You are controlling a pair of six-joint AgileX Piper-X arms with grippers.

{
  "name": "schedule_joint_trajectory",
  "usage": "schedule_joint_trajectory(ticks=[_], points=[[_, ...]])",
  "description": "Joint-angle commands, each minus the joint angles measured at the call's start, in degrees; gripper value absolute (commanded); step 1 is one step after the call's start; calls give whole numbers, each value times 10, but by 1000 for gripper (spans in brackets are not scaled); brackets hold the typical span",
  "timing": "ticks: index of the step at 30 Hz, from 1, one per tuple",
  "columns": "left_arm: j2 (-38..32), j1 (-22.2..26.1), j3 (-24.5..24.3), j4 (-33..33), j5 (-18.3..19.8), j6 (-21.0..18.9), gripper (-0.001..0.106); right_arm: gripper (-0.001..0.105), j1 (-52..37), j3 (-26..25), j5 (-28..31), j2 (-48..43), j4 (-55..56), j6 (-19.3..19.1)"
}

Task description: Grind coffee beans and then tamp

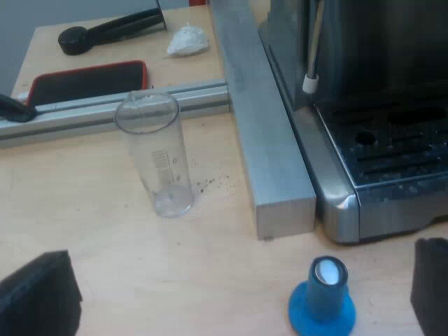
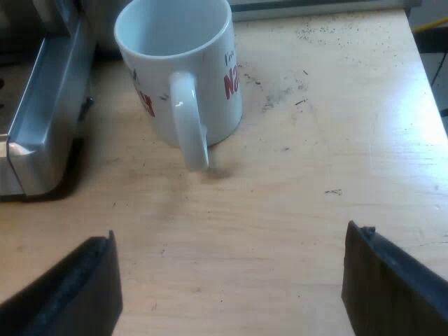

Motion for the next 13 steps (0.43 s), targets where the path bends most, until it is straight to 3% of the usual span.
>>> schedule_joint_trajectory(ticks=[1,13], points=[[-78,1,3,-19,10,9,98,67,-3,-4,-1,-21,-5,-2],[-78,1,3,-19,22,15,98,67,-3,-4,-1,-21,-5,-2]])
